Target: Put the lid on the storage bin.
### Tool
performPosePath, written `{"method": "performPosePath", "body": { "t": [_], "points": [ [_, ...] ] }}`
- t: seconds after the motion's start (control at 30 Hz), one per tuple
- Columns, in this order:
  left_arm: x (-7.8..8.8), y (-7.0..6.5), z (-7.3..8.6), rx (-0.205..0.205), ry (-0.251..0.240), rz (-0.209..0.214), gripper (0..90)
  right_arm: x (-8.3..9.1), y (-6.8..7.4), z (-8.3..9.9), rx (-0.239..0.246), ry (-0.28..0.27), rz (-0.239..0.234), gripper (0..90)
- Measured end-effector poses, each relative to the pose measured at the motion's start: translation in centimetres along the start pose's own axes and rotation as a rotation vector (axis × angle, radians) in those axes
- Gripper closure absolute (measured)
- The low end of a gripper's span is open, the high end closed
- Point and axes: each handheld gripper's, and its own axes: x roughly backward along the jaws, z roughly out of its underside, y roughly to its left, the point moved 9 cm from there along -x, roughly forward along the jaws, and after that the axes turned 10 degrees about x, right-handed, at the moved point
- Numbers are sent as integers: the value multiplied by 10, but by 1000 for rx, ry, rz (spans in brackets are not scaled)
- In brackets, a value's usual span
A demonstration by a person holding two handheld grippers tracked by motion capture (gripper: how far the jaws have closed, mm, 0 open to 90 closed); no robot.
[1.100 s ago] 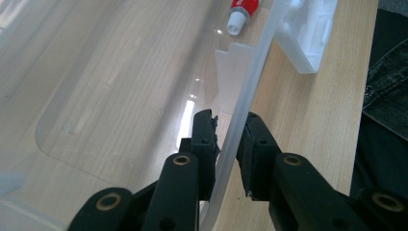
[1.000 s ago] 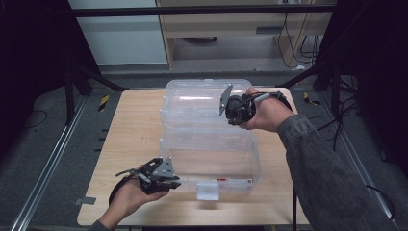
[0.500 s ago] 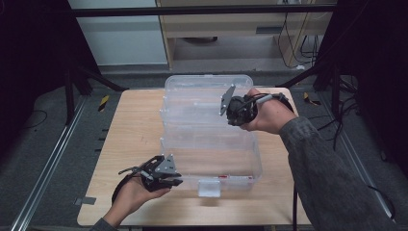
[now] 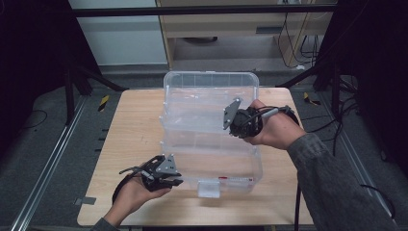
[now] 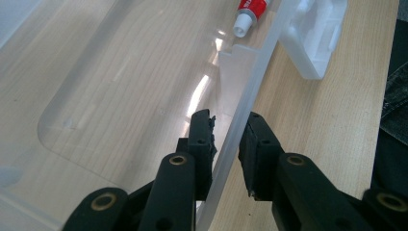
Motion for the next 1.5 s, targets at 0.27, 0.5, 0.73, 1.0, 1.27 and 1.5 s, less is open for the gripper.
{"method": "performPosePath", "body": {
  "t": [0.27,0.5,0.73,1.0,1.27,1.5],
  "points": [
    [0,0,0,0,5,-7,750,2,10,-2,21,-10,-3,879],
    [-2,1,-2,11,2,-15,748,0,5,-2,25,15,-1,876],
    [-2,1,-2,15,4,-13,743,2,10,-3,33,9,-3,879],
    [-3,0,-1,41,5,-14,738,3,29,-3,37,-16,-14,878],
    [-3,-1,-1,47,3,-26,733,1,41,0,45,-7,-27,866],
    [-6,-3,-7,27,-2,-39,741,-1,31,6,30,14,-19,860]
  ]
}}
